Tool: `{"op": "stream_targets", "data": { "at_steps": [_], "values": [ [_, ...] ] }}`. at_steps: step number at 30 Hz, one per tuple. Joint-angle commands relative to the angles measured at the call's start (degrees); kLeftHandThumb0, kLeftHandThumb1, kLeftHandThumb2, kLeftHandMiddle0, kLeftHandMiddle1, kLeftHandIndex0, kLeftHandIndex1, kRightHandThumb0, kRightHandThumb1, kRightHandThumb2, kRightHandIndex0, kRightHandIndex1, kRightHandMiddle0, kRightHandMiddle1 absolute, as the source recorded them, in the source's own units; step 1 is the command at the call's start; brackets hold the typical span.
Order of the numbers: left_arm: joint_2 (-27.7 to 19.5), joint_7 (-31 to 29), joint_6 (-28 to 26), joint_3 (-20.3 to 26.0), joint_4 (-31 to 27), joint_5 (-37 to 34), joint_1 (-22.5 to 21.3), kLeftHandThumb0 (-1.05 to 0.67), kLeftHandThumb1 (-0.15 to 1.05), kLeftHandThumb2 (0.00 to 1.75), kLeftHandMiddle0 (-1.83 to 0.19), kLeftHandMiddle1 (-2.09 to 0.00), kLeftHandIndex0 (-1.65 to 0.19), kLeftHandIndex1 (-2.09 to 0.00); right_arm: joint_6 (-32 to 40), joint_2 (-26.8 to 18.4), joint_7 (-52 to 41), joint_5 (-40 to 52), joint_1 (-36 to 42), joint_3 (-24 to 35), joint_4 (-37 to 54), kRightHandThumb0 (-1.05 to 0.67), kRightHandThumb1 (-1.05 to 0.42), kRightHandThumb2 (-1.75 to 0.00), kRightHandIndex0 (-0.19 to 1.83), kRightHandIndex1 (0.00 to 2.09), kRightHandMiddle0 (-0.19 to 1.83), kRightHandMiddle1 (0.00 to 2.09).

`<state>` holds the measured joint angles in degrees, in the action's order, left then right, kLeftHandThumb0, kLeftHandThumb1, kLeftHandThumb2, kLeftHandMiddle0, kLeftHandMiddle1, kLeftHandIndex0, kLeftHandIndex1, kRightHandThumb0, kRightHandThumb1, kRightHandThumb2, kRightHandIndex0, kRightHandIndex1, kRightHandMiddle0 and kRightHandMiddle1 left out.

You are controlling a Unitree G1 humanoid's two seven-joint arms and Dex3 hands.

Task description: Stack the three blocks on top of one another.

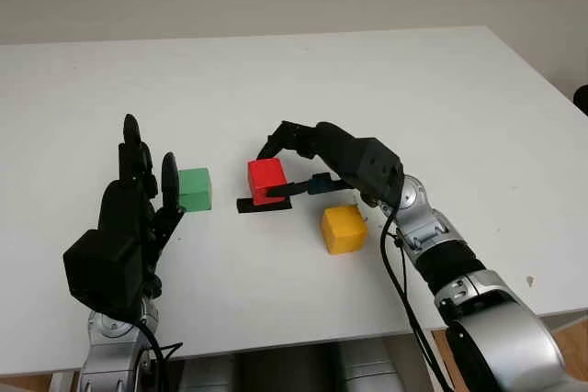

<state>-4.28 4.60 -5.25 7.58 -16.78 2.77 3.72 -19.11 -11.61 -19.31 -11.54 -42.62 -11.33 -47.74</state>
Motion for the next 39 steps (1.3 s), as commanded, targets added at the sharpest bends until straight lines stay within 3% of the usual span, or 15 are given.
{"op": "stream_targets", "data": {
  "at_steps": [1, 32, 35, 39],
  "values": [
    [0.2, 0.1, 0.2, -0.1, -0.5, 0.2, 0.0, -0.67, 1.05, 0.64, 0.12, -0.05, 0.14, -0.05, -1.1, 0.6, 0.5, -0.2, -1.6, 0.1, -0.8, -0.52, -0.91, -0.05, 0.29, 0.04, 0.44, 1.58],
    [0.1, 0.1, 0.3, 0.0, -0.3, -0.3, 0.0, -0.67, 1.05, 0.64, 0.12, -0.06, 0.14, -0.05, -2.0, 0.7, 1.8, -4.2, -3.8, -1.7, -5.1, -0.52, -0.91, -0.06, 0.29, 0.05, 0.44, 1.58],
    [0.2, 0.2, 0.5, 0.1, -0.2, -0.4, -0.1, -0.67, 1.05, 0.64, 0.12, -0.06, 0.14, -0.05, -0.8, 0.6, 1.0, -4.4, -4.0, -1.9, -4.8, -0.6, -0.91, -0.05, 0.25, 0.03, 0.33, 1.44],
    [0.1, 0.2, 0.1, 0.0, -0.8, -0.2, 0.2, -0.68, 1.05, 0.63, 0.12, -0.06, 0.14, -0.06, -0.2, 0.3, -0.6, -4.4, -4.3, -2.3, -4.6, -0.74, -0.89, -0.05, 0.13, 0.02, 0.15, 0.92]
  ]
}}
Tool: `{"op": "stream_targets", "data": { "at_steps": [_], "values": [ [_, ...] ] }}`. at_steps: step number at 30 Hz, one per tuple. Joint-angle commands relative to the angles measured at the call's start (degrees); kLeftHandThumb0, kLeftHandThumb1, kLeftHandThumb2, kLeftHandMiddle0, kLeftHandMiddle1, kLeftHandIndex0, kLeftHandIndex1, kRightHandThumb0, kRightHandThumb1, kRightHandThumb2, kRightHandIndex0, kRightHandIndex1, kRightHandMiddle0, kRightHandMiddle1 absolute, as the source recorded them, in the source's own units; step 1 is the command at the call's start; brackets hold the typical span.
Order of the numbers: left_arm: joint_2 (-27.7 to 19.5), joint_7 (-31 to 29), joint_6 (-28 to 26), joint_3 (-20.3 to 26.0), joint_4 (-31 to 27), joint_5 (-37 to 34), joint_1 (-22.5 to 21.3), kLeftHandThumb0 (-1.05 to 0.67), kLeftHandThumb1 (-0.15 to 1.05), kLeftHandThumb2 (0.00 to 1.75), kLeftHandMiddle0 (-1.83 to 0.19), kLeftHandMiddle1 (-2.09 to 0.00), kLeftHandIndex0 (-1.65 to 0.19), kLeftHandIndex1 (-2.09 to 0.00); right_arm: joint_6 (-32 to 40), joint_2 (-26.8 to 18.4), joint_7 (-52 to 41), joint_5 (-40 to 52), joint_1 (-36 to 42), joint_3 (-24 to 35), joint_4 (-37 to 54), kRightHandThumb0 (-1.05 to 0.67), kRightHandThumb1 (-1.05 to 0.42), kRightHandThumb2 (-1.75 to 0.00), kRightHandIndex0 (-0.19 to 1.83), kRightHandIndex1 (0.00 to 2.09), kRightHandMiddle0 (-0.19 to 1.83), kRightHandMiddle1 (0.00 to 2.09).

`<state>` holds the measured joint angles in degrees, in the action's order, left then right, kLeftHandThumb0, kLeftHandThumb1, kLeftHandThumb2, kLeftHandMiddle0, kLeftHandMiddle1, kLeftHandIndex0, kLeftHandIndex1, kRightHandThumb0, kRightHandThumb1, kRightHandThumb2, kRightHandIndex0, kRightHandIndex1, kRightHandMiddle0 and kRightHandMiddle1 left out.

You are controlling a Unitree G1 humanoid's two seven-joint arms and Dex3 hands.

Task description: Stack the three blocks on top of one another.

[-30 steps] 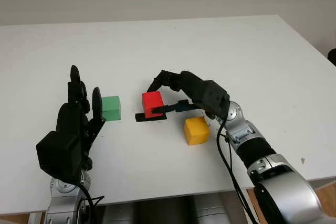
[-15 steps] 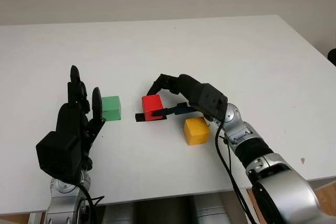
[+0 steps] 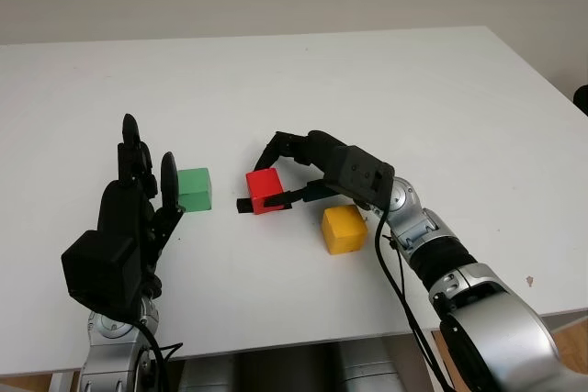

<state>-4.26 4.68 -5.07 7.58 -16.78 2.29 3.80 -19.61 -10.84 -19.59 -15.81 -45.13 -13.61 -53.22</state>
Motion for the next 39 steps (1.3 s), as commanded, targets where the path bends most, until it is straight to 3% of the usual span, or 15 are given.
{"op": "stream_targets", "data": {
  "at_steps": [1, 4, 15, 22, 26, 33, 39],
  "values": [
    [0.1, 0.1, -0.2, 0.0, -0.9, 0.3, 0.2, -0.68, 1.05, 0.63, 0.12, -0.06, 0.14, -0.06, 0.4, -0.6, -0.4, -0.2, -1.8, -0.1, 0.9, -0.75, -0.89, -0.05, 0.11, 0.02, 0.16, 0.79],
    [0.0, -0.1, -0.1, 0.0, -0.9, 0.3, 0.2, -0.68, 1.05, 0.63, 0.12, -0.05, 0.14, -0.05, 0.8, -0.7, -0.6, -0.5, -1.8, -0.2, 1.1, -0.76, -0.89, -0.06, 0.06, 0.02, 0.18, 0.62],
    [0.2, -0.1, -0.1, 0.1, -0.8, 0.2, 0.2, -0.67, 1.05, 0.64, 0.13, -0.05, 0.14, -0.05, 1.0, -1.8, -1.6, 0.2, -2.3, 0.6, 2.3, -0.82, -0.91, -0.06, -0.08, 0.0, 0.06, 0.44],
    [0.0, -0.3, -0.8, 0.0, -1.6, 0.4, 0.7, -0.68, 1.05, 0.63, 0.13, -0.05, 0.14, -0.05, -0.5, -4.1, -2.8, 4.3, -3.4, 4.2, 6.1, -0.84, -0.93, -0.06, -0.09, 0.03, 0.05, 0.36],
    [0.0, -0.3, -0.8, 0.1, -2.2, 0.3, 1.4, -0.68, 1.05, 0.63, 0.13, -0.05, 0.15, -0.05, 1.9, -8.0, -6.9, 10.1, -1.5, 8.6, 15.2, -0.74, -0.91, -0.05, -0.09, 0.04, 0.11, 0.37],
    [-0.3, -0.7, -0.8, 0.6, -2.7, -0.3, 2.2, -0.67, 1.05, 0.64, 0.14, -0.05, 0.15, -0.05, 6.8, -17.4, -15.2, 17.4, 7.0, 14.4, 30.9, -0.76, -0.93, -0.06, -0.02, 0.07, 0.17, 0.37],
    [-0.3, -1.2, -0.6, 0.8, -2.2, -0.7, 1.8, -0.66, 1.05, 0.64, 0.14, -0.05, 0.15, -0.05, 11.2, -22.8, -19.8, 22.9, 15.3, 18.7, 40.5, -0.75, -0.94, -0.05, 0.01, 0.07, 0.24, 0.25]
  ]
}}
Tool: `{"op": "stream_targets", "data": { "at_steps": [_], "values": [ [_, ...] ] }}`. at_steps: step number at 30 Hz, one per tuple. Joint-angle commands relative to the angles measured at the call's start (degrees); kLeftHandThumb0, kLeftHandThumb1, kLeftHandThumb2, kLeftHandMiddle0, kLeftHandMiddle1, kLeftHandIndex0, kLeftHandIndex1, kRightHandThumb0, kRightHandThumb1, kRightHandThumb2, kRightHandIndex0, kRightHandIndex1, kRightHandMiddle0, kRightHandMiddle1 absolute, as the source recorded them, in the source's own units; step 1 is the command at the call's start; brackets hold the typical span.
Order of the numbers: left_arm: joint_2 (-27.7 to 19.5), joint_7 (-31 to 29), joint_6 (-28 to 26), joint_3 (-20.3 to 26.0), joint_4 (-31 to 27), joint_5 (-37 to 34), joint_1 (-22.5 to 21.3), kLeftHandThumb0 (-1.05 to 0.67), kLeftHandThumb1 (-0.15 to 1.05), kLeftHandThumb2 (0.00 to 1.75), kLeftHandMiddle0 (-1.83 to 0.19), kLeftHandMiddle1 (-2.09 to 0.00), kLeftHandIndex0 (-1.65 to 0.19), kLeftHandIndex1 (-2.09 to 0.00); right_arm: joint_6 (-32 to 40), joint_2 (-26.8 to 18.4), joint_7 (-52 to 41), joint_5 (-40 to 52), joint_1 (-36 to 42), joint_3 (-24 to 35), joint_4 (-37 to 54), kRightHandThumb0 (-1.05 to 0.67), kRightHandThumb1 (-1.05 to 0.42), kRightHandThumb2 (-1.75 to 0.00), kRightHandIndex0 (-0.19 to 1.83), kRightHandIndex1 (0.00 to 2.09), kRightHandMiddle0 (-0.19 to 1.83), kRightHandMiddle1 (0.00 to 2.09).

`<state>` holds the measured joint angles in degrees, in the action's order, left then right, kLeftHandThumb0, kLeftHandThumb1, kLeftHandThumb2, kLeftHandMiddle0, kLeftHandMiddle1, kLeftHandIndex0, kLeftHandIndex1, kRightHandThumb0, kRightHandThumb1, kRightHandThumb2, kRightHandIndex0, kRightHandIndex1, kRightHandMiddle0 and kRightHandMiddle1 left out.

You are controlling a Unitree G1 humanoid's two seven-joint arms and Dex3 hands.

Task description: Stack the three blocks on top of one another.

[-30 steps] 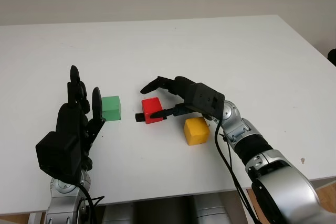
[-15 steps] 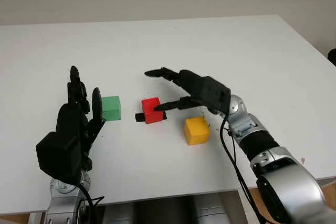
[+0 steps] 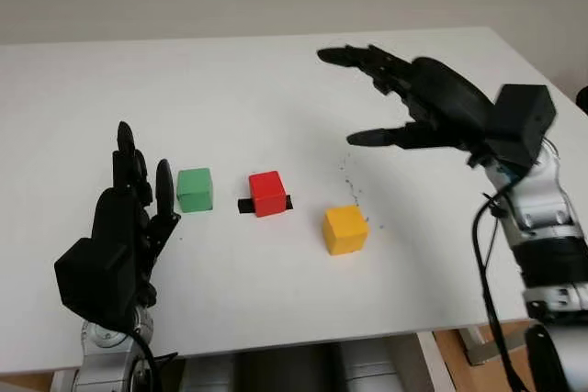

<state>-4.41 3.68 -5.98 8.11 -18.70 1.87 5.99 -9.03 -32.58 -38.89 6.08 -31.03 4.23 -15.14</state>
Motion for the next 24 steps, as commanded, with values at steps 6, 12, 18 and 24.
{"op": "stream_targets", "data": {
  "at_steps": [6, 12, 18, 24],
  "values": [
    [-0.3, -0.4, -0.1, 0.5, 0.1, -0.9, -1.1, -0.66, 1.05, 0.64, 0.15, -0.05, 0.16, -0.05, -2.4, -4.3, -3.9, 0.9, 8.3, 1.3, 6.0, -0.79, -0.92, -0.05, 0.01, 0.06, 0.26, 0.15],
    [-0.8, -0.4, 0.2, 0.4, 0.6, -0.4, -1.4, -0.68, 1.05, 0.64, 0.13, -0.06, 0.15, -0.05, -5.4, -3.7, -3.0, -2.0, 13.8, -0.1, 7.2, -0.77, -0.89, -0.04, -0.03, 0.04, 0.28, 0.12],
    [-0.9, -0.6, -0.2, 0.8, 0.7, -1.0, -1.9, -0.67, 1.05, 0.63, 0.14, -0.05, 0.15, -0.05, -10.1, -1.4, 0.2, -5.1, 16.9, -2.3, 5.0, -0.74, -0.88, -0.05, -0.09, 0.03, 0.32, 0.12],
    [-1.1, -0.8, 0.3, 0.7, 0.9, -0.9, -2.0, -0.67, 1.05, 0.63, 0.14, -0.05, 0.15, -0.06, -17.0, 1.2, 6.0, -10.8, 17.7, -5.4, 0.4, -0.7, -0.84, -0.04, -0.1, 0.04, 0.31, 0.09]
  ]
}}
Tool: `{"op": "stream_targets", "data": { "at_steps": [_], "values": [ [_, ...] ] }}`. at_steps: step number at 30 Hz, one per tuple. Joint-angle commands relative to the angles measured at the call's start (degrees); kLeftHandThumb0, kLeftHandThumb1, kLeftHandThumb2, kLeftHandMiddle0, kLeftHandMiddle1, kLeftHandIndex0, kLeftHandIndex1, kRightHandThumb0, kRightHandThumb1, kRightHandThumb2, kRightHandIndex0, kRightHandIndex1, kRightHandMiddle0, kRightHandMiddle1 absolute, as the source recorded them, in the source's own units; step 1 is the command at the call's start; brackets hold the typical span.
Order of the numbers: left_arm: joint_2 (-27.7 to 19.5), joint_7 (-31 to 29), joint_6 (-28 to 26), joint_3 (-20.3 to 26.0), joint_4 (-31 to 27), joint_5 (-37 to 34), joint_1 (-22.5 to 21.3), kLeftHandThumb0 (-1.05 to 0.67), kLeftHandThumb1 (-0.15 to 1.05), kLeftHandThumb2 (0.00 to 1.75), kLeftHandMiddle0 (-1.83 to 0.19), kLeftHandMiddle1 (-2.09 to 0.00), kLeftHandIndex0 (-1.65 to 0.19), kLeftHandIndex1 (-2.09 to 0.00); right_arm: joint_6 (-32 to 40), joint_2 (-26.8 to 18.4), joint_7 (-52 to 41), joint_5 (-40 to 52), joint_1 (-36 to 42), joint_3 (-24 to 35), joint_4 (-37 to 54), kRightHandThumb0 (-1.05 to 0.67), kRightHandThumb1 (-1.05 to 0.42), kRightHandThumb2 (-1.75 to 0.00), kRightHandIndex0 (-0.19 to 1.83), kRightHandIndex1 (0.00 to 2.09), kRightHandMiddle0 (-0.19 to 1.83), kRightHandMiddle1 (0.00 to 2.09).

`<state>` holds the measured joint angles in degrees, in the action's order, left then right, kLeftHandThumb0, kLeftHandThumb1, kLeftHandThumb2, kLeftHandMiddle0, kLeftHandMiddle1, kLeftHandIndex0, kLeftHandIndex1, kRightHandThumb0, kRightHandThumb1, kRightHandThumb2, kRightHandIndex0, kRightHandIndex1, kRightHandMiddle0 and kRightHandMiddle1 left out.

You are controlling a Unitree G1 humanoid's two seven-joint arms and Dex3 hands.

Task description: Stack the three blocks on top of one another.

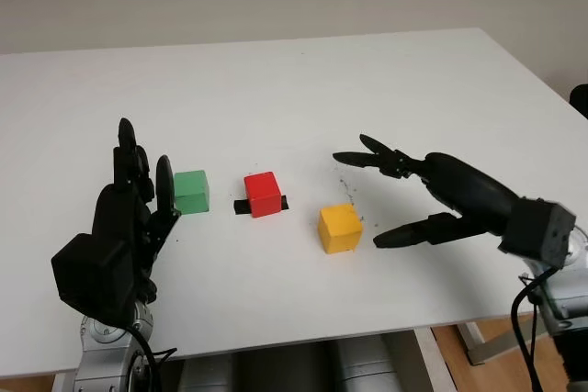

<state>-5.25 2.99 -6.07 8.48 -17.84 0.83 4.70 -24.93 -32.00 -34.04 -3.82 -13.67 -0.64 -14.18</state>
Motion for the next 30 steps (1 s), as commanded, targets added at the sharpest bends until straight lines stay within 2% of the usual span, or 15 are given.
{"op": "stream_targets", "data": {
  "at_steps": [1, 11, 23, 30],
  "values": [
    [-0.3, -0.1, 0.3, 0.3, -0.1, 0.1, -0.7, -0.67, 1.05, 0.63, 0.14, -0.05, 0.15, -0.05, -1.8, 1.1, 2.4, -2.0, 0.4, -0.9, -1.1, -0.7, -0.84, -0.04, -0.1, 0.04, 0.31, 0.09],
    [-0.7, 0.2, -0.6, 0.3, -0.9, 0.6, -0.2, -0.68, 1.05, 0.63, 0.13, -0.06, 0.14, -0.06, -6.4, 3.7, 9.8, -5.7, -0.1, -2.7, -6.2, -0.69, -0.85, -0.06, -0.12, 0.05, 0.32, 0.09],
    [-0.6, 0.3, -0.4, 0.3, -1.0, 0.4, -0.1, -0.68, 1.05, 0.63, 0.13, -0.05, 0.14, -0.06, -9.7, 4.5, 13.4, -6.9, -2.3, -3.6, -11.7, -0.61, -0.84, -0.05, -0.08, 0.06, 0.41, 0.14],
    [-0.5, 0.5, -0.4, 0.0, -1.2, 0.8, 0.2, -0.67, 1.05, 0.63, 0.13, -0.05, 0.15, -0.05, -11.3, 4.3, 14.6, -8.4, -3.5, -4.6, -14.1, -0.61, -0.84, -0.05, -0.04, 0.07, 0.49, 0.21]
  ]
}}
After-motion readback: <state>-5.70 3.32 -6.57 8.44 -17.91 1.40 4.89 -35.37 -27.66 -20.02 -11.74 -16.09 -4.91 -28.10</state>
